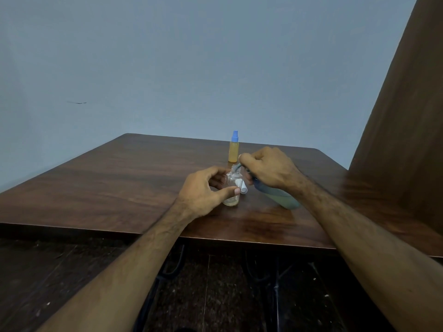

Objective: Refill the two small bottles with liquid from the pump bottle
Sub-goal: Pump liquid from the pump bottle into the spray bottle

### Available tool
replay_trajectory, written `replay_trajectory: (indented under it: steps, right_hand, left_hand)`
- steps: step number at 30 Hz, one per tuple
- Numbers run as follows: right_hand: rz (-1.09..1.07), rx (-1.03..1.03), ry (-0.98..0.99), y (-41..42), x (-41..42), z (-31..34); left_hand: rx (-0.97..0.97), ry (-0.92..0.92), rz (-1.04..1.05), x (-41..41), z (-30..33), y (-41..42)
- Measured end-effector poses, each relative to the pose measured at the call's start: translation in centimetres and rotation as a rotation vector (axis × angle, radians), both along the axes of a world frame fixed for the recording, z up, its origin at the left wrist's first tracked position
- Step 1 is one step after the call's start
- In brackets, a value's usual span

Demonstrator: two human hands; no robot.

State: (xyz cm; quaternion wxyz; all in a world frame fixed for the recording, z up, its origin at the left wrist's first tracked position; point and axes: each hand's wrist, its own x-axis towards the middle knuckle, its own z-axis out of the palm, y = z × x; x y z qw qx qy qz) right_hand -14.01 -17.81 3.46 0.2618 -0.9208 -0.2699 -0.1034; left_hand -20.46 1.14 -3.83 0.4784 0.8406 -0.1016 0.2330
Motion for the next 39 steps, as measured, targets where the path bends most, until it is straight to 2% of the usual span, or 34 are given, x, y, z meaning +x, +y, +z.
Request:
replay_trajectory:
  steps: [24, 31, 39]
  right_hand:
    - [-0.057, -0.028, -0.021, 0.02, 0.24, -0.36]
    - [-0.004, -0.002, 0.005, -0.21, 0.01, 0.09]
    - [-0.054, 0.035, -0.020, 0.03, 0.33, -0.34]
  left_hand:
    - [-0.003, 0.003, -0.010, 0.50, -0.31, 0.20]
    - [0.010, -0.001, -0.017, 0.46, -0.19, 0.08]
    - [0.001, 0.009, -0.008, 0.40, -0.18, 0.24]
